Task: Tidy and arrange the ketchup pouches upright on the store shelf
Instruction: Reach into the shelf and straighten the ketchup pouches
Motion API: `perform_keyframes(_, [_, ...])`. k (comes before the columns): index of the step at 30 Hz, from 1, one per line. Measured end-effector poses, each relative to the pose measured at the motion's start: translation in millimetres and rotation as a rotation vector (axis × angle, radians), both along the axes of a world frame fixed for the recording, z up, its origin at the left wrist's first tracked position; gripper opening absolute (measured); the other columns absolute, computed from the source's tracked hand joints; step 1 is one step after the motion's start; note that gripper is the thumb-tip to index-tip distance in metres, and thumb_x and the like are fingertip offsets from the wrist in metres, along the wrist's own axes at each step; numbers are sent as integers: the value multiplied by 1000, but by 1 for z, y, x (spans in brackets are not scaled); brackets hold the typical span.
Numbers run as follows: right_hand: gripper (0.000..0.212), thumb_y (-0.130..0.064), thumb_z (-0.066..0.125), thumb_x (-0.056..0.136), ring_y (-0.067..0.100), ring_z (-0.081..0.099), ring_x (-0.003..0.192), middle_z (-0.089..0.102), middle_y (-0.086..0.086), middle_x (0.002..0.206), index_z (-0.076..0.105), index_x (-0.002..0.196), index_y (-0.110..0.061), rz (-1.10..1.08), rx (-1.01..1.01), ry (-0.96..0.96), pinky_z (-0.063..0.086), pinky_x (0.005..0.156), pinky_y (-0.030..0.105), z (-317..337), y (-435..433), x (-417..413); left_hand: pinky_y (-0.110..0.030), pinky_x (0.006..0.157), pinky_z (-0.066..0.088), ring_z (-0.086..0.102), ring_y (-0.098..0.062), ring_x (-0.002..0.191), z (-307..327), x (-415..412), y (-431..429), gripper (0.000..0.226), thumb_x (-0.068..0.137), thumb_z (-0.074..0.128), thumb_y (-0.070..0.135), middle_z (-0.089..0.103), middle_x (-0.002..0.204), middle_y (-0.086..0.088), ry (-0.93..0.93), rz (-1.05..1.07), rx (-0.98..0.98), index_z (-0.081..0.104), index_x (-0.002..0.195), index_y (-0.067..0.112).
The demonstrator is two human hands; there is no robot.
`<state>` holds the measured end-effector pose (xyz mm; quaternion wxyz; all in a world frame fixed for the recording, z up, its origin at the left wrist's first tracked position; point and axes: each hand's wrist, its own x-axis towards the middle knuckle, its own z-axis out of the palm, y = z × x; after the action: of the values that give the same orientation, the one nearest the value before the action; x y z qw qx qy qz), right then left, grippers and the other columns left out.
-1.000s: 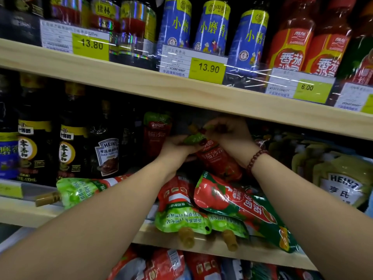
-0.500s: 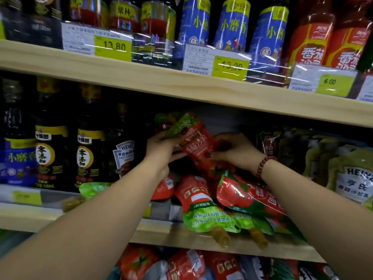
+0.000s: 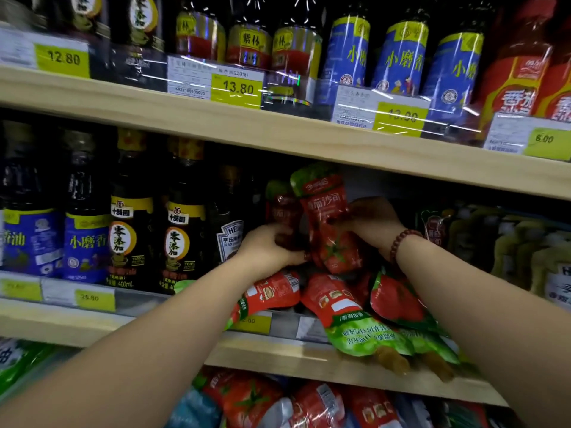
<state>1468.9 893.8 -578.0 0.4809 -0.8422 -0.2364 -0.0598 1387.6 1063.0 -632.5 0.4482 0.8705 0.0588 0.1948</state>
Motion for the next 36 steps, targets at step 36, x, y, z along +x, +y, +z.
perform_keyframes(36, [43,2,76,68,17,65,98,70,3,104,64,101,-24,406,-27,199,52,86,33,-44,64,42,-4,62,36,52,7,72,-24,-7,10,35,62,78,38,65,85,19,-5,48,184,74,95,29])
